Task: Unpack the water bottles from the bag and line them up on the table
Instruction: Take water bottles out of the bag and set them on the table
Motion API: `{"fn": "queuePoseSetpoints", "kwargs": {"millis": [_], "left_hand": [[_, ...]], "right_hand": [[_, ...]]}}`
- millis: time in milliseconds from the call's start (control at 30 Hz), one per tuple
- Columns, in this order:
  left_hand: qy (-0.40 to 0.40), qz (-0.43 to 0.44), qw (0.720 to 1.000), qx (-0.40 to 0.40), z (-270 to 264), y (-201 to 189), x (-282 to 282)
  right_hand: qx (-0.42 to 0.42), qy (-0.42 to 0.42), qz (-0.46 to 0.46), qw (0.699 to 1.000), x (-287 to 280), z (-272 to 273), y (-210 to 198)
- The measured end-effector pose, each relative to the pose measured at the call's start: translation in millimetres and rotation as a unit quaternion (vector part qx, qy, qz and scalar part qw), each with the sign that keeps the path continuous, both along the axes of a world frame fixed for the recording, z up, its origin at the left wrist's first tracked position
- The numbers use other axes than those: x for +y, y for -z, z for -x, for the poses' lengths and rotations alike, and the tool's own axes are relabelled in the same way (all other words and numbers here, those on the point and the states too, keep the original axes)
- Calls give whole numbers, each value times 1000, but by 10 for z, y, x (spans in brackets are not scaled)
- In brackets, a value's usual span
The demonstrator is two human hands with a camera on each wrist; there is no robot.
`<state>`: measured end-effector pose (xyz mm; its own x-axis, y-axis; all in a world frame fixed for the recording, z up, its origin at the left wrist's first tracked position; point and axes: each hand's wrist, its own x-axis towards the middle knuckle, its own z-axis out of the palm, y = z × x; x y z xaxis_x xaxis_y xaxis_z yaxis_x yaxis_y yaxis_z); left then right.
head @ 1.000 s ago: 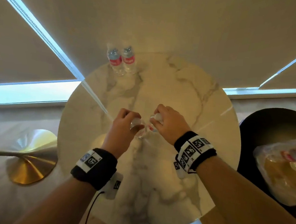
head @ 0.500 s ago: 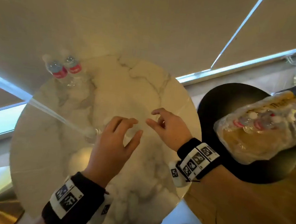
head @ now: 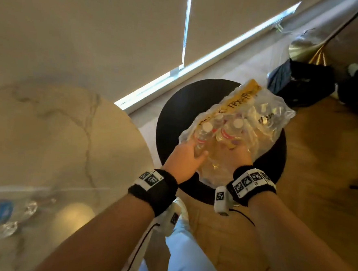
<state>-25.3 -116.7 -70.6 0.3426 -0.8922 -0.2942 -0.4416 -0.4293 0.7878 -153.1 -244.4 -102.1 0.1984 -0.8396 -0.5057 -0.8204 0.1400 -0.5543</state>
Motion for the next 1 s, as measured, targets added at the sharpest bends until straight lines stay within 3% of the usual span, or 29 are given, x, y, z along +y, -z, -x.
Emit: {"fn": "queuePoseSetpoints", "kwargs": {"millis": [133, 300, 400, 500, 600, 700, 867, 1000], "left_hand": [[-86, -38, 995, 15, 111, 442, -512], [-210, -17, 978, 3, 183, 531, -811], [-212, -4, 977, -6, 141, 613, -884], [-157, 0, 987, -39, 118, 504, -787], [-115, 8, 993, -15, 98, 251, -460], [-112, 35, 993, 6, 39, -88, 79], [-207, 76, 975, 19, -245, -656, 1251], [-296, 53, 954, 0, -618, -761, 2352]], "right_hand": [[-3, 49, 8, 999, -366, -91, 196], [-13, 67, 32, 997, -486, -205, 265], [-1, 38, 70, 997, -459, -206, 234], [9, -24, 107, 994, -353, -166, 81], [0, -117, 185, 976, -115, -125, -260], [-13, -167, 176, 970, 226, -124, -626], [-47, -283, 192, 939, 1112, -405, -1140], [-79, -369, 131, 917, 1993, -907, -1188]]}}
